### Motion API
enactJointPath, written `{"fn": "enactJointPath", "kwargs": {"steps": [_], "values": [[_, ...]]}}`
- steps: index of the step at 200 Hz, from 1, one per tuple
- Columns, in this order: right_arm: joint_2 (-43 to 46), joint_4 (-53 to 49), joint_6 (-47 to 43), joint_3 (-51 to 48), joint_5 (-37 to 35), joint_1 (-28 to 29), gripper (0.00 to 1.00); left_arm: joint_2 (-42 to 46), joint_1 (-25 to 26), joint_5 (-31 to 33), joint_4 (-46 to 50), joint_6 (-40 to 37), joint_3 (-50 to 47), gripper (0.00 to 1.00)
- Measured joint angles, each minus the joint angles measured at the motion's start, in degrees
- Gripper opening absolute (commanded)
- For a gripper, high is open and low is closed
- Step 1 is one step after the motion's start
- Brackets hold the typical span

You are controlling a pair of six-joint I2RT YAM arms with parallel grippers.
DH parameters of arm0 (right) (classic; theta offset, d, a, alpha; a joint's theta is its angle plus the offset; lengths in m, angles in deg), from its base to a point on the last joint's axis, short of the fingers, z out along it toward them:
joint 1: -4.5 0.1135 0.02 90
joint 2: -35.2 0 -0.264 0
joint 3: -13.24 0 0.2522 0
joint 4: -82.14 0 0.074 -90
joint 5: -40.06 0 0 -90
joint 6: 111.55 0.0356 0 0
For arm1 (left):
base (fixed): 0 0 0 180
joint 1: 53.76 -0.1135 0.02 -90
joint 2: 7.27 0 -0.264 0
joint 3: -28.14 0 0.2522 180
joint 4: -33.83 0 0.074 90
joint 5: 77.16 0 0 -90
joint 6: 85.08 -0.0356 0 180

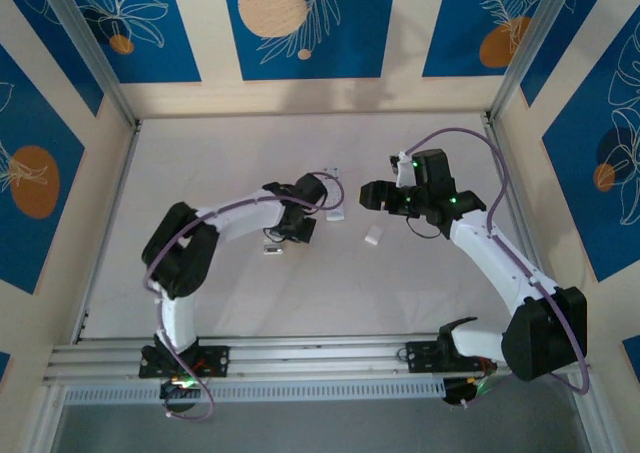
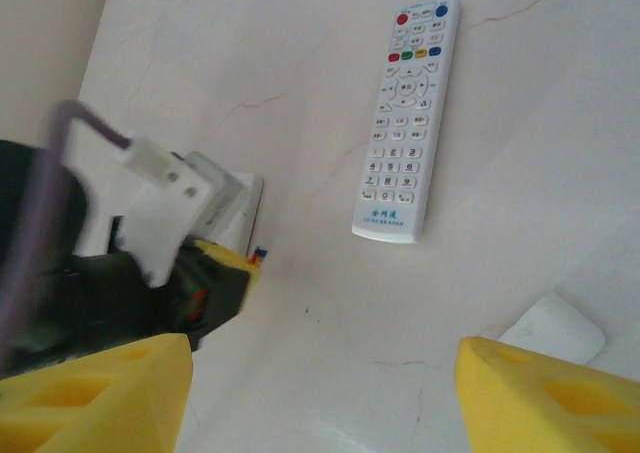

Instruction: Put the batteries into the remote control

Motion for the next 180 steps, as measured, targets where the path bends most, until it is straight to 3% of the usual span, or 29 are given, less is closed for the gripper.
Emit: {"fn": "enactJointPath", "kwargs": {"steps": [41,83,123,180], "values": [[1.5,0.0,0.0,0.0,0.1,-0.5,0.70,15.0,-0.6,2.0,0.7,-28.9,-1.9,0.00],[3.1,0.0,0.0,0.0,0.7,-0.8,0.70,15.7,-1.3,5.6,8.9,-49.3,-4.2,0.00],[3.7,0.0,-0.4,0.0,1.1,-1.7,0.70,14.2,-4.1,3.6,10.6,-57.0,-6.1,0.00],[4.1,0.0,-0.4,-0.7,2.0,-2.8,0.70,6.4,-5.2,1.3,11.9,-60.9,-5.1,0.00]]}}
